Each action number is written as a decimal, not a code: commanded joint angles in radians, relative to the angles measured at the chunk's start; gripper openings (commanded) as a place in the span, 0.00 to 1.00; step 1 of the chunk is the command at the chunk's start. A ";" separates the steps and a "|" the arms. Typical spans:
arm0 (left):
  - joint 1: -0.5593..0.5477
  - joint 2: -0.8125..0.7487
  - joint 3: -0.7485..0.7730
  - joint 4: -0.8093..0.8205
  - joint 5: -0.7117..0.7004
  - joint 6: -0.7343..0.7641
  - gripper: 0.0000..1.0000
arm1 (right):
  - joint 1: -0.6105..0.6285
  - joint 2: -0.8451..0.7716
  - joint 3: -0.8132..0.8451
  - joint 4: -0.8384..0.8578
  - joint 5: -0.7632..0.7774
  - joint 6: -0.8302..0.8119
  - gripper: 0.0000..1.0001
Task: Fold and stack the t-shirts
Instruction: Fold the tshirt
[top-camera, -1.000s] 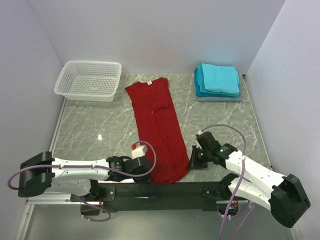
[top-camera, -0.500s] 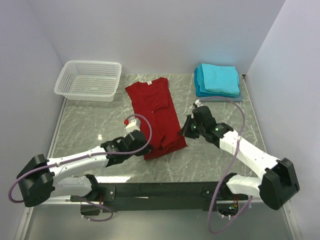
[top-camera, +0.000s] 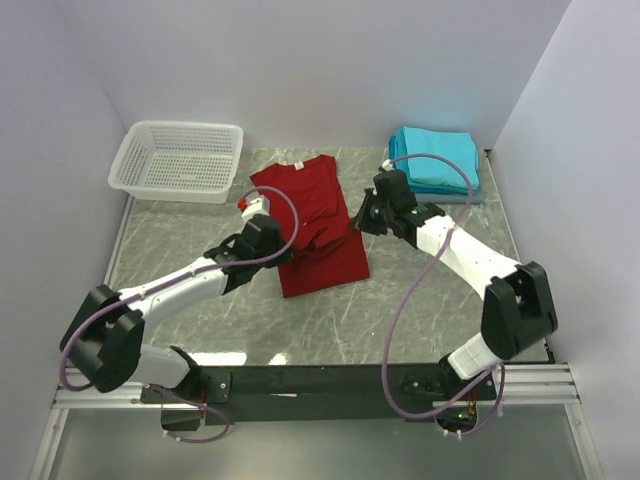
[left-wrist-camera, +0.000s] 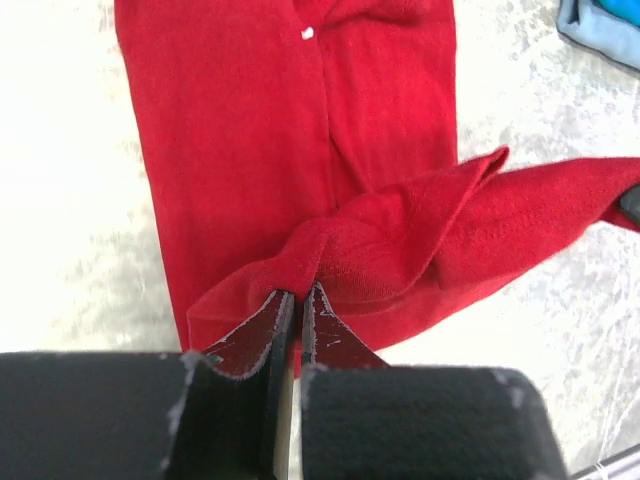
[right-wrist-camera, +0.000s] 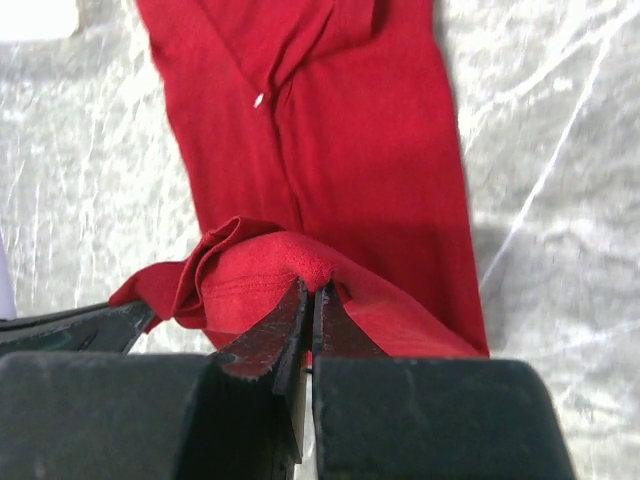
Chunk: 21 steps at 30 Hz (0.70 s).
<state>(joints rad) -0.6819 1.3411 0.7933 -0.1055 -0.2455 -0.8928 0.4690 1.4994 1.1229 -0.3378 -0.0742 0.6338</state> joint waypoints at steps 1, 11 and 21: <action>0.039 0.038 0.067 0.049 0.052 0.067 0.07 | -0.026 0.051 0.086 0.033 -0.018 -0.023 0.00; 0.150 0.162 0.107 0.098 0.146 0.084 0.09 | -0.039 0.274 0.265 -0.006 -0.042 -0.042 0.00; 0.217 0.280 0.133 0.184 0.238 0.094 0.17 | -0.055 0.403 0.370 -0.050 0.001 -0.039 0.00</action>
<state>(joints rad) -0.4866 1.5982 0.8787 0.0059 -0.0570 -0.8227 0.4305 1.8771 1.4292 -0.3847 -0.1036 0.6041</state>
